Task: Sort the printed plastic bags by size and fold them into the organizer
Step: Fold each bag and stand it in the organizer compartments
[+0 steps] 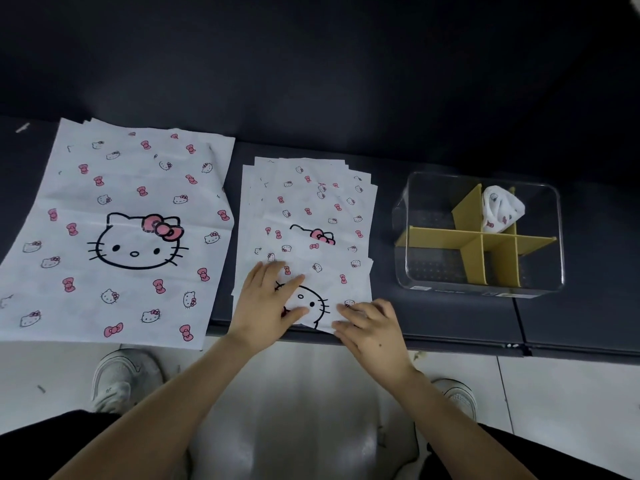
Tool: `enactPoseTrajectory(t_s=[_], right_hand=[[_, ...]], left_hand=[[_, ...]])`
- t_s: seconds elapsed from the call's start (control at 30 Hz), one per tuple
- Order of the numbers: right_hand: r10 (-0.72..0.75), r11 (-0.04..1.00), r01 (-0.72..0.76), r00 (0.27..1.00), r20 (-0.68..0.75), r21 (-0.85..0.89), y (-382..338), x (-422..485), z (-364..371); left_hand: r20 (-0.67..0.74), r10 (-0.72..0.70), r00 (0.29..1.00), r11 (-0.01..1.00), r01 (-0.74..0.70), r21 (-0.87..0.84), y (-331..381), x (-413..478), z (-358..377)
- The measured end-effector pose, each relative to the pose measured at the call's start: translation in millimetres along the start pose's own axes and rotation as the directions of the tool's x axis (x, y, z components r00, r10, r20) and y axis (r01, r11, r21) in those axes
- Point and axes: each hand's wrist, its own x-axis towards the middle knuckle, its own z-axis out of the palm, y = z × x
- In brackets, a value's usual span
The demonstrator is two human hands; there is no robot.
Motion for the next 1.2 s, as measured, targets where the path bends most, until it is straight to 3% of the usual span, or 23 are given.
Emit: enactPoseTrajectory(t_s=[0.1, 0.17, 0.3, 0.4, 0.43, 0.5, 0.57, 0.73, 0.97, 1.1, 1.2], right_hand=[[0.097, 0.995, -0.097, 0.995, -0.021, 0.018, -7, 3, 0], [0.189, 0.979, -0.187, 0.982, -0.021, 0.076, -12, 7, -4], [0.299, 0.935, -0.301, 0.953, 0.043, 0.188, -30, 21, -16], [0.315, 0.85, -0.379, 0.922, 0.225, 0.365, -31, 37, -36], [0.314, 0.797, -0.446, 0.882, 0.352, 0.407, -26, 41, -45], [0.297, 0.727, -0.557, 0.782, 0.547, 0.401, -11, 47, -55], [0.328, 0.66, -0.638, 0.72, 0.611, 0.398, 5, 53, -55], [0.423, 0.248, -0.808, 0.586, 0.691, 0.534, 23, 64, -45], [0.549, 0.081, -0.739, 0.593, 0.589, 0.669, 11, 82, -40], [0.552, 0.164, -0.775, 0.585, 0.594, 0.611, 3, 84, -20], [0.603, 0.206, -0.801, 0.556, 0.573, 0.562, 3, 81, -3]], left_hand=[[-0.039, 0.131, 0.991, 0.973, -0.136, -0.188, 16, -13, -1], [-0.022, 0.167, 0.986, 0.962, -0.168, -0.217, 20, -24, 2], [-0.082, 0.105, 0.991, 0.971, -0.12, -0.206, 21, -21, 7], [-0.023, -0.031, 0.999, 0.918, 0.02, -0.396, 24, -18, -1], [0.052, -0.136, 0.989, 0.833, 0.142, -0.534, 26, -18, -10], [0.265, -0.288, 0.92, 0.55, 0.386, -0.741, 18, -15, -21], [0.428, -0.316, 0.847, 0.322, 0.52, -0.791, 4, -14, -27], [0.581, -0.261, 0.771, 0.14, 0.626, -0.767, -6, -11, -40], [0.599, -0.36, 0.715, 0.131, 0.674, -0.727, -2, -9, -39], [0.579, -0.35, 0.736, 0.185, 0.661, -0.728, 5, -7, -44], [0.362, -0.503, 0.785, 0.341, 0.565, -0.752, 10, -10, -43]])
